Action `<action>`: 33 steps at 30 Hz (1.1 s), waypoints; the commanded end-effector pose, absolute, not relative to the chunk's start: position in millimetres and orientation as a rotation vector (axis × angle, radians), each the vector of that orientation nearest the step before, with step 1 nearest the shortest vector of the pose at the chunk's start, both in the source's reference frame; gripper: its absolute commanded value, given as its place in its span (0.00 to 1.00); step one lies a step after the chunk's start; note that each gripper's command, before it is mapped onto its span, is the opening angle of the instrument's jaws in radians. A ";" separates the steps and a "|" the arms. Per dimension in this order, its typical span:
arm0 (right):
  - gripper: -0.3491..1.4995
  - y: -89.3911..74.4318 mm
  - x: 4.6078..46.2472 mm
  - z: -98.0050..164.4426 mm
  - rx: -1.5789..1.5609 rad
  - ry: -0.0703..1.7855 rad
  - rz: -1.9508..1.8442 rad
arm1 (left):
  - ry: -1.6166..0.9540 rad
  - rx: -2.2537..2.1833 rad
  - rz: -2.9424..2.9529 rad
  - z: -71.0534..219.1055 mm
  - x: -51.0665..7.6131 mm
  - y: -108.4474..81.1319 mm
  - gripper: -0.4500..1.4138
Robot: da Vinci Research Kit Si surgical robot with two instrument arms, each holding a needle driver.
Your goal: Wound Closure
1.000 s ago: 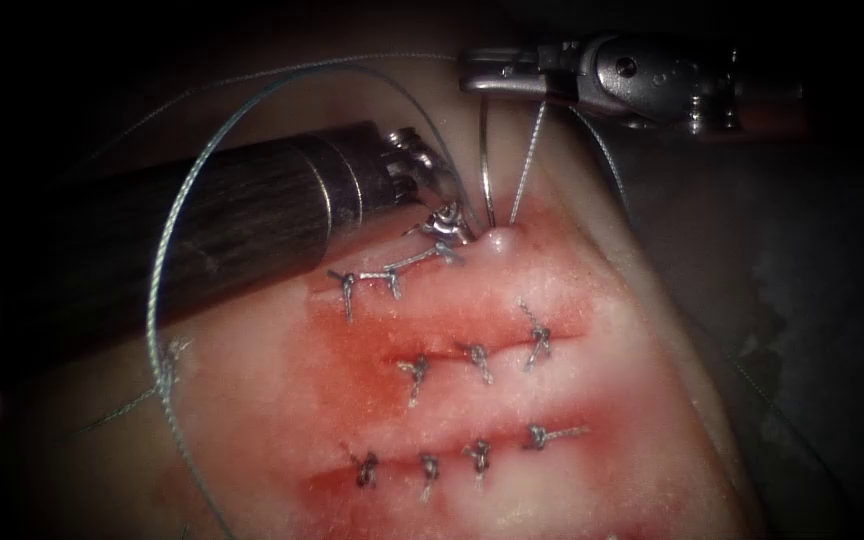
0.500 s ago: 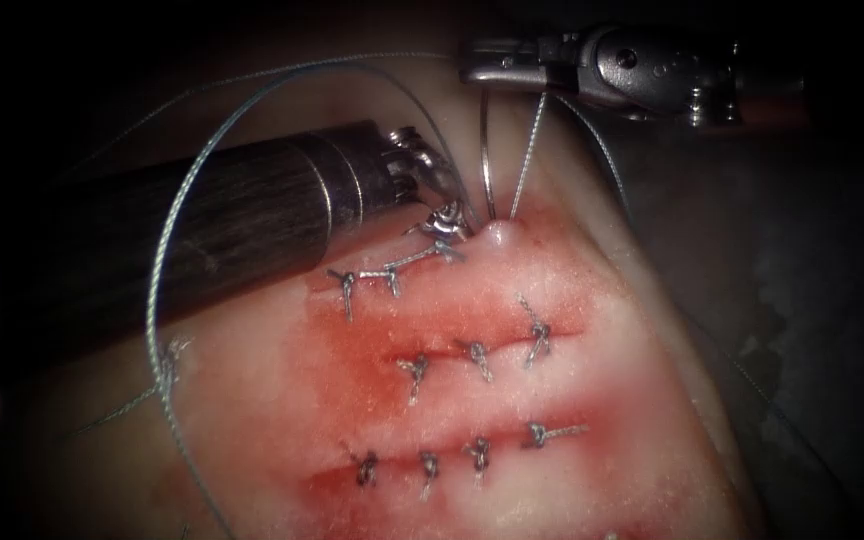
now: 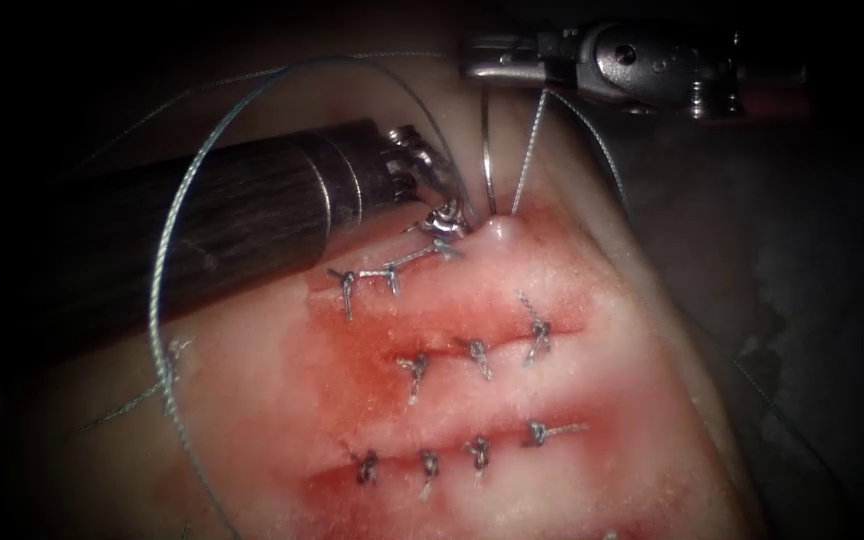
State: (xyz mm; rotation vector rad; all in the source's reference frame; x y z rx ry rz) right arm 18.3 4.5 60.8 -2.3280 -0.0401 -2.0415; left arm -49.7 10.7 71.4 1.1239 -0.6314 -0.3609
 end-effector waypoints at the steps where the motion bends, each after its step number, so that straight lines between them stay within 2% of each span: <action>1: 0.00 5.2 19.1 61.0 -2.334 -0.046 -2.037 | -0.636 1.119 -0.360 71.3 -50.2 12.1 0.00; 33: 0.00 5.5 18.5 60.7 -2.257 0.042 -1.927 | -0.634 1.118 -0.359 71.1 -50.2 11.9 0.00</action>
